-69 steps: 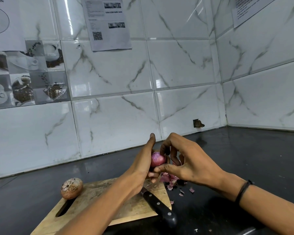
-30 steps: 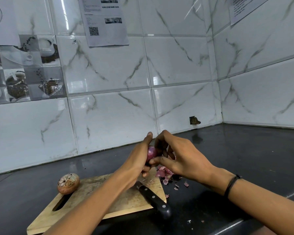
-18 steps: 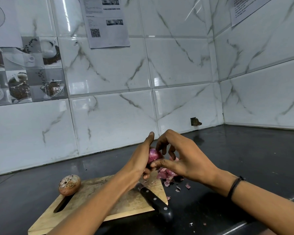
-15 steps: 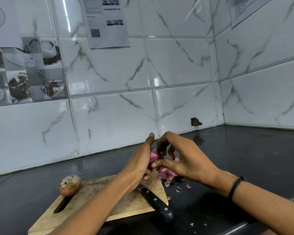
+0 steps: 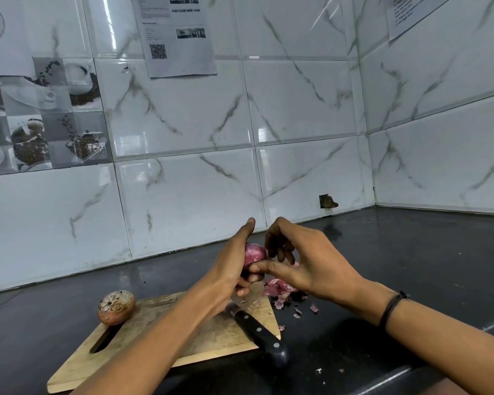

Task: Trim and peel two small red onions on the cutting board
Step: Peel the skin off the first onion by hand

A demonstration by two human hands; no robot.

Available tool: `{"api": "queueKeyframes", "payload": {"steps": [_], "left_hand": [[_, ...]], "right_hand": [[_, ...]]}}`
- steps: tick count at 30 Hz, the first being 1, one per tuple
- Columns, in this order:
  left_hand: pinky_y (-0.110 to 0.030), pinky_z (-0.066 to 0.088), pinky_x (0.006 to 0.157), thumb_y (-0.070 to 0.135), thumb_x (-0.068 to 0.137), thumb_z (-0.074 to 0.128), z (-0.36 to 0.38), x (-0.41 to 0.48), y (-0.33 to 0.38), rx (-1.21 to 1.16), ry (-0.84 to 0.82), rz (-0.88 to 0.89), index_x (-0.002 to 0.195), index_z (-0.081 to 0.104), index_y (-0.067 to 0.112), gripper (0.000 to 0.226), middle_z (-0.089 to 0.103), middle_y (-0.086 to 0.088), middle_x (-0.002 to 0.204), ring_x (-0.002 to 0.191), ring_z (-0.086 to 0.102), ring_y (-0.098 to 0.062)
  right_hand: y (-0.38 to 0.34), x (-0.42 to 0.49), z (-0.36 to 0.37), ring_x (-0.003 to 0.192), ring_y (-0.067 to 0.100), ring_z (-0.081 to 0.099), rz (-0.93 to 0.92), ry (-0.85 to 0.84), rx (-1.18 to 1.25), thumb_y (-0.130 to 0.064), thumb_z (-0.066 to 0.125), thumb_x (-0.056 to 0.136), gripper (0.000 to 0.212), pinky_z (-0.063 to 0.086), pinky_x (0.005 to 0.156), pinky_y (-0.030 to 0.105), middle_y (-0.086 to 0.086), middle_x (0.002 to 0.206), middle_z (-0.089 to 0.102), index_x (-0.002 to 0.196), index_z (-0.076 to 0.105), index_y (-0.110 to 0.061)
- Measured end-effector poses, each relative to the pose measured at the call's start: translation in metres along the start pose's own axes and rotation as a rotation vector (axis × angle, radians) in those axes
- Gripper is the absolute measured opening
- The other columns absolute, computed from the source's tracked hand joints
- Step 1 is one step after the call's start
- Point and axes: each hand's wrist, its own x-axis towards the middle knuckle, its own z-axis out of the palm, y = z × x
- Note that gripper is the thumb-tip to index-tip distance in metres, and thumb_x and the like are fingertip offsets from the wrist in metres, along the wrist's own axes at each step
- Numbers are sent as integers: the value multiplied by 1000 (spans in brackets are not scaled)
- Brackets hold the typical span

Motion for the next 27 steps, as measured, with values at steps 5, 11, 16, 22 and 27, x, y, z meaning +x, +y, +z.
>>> {"api": "queueKeyframes", "payload": {"steps": [5, 11, 16, 22, 27], "left_hand": [[-18, 22, 36, 72, 95, 33, 1, -3, 3, -88, -48, 36, 50, 55, 13, 77, 36, -2, 44, 32, 28, -11], [-17, 21, 34, 71, 95, 34, 1, -6, 6, -119, -25, 64, 61, 53, 11, 72, 38, -2, 45, 30, 30, -10], [-21, 18, 40, 72, 97, 24, 3, -4, 6, -63, -14, 59, 42, 43, 20, 78, 41, 0, 45, 37, 20, -11], [-18, 17, 38, 71, 98, 24, -1, 1, -1, 13, -29, 55, 57, 52, 14, 76, 38, 2, 45, 38, 22, -10], [-20, 20, 37, 76, 95, 25, 2, 1, 2, 7, -73, 41, 53, 55, 13, 81, 37, 1, 44, 38, 24, -11]], "right_hand": [[3, -2, -5, 82, 8, 62, -9, 45, -27, -54, 78, 83, 42, 47, 66, 16, -11, 90, 65, 108, 66, -23], [0, -1, -3, 84, 5, 65, -107, 115, -49, -42, 75, 89, 36, 50, 67, 16, -11, 99, 68, 116, 76, -19], [1, -1, -2, 80, 8, 68, -82, 188, 20, -38, 73, 89, 30, 54, 66, 25, -9, 97, 72, 111, 79, -18], [-3, 0, -2, 79, 10, 69, -5, 167, 59, -23, 78, 89, 8, 51, 69, 19, -14, 85, 72, 97, 80, -22], [2, 0, 2, 79, 9, 61, 44, 122, 3, -21, 65, 99, 6, 44, 68, 16, -13, 84, 60, 95, 65, -17]]}}
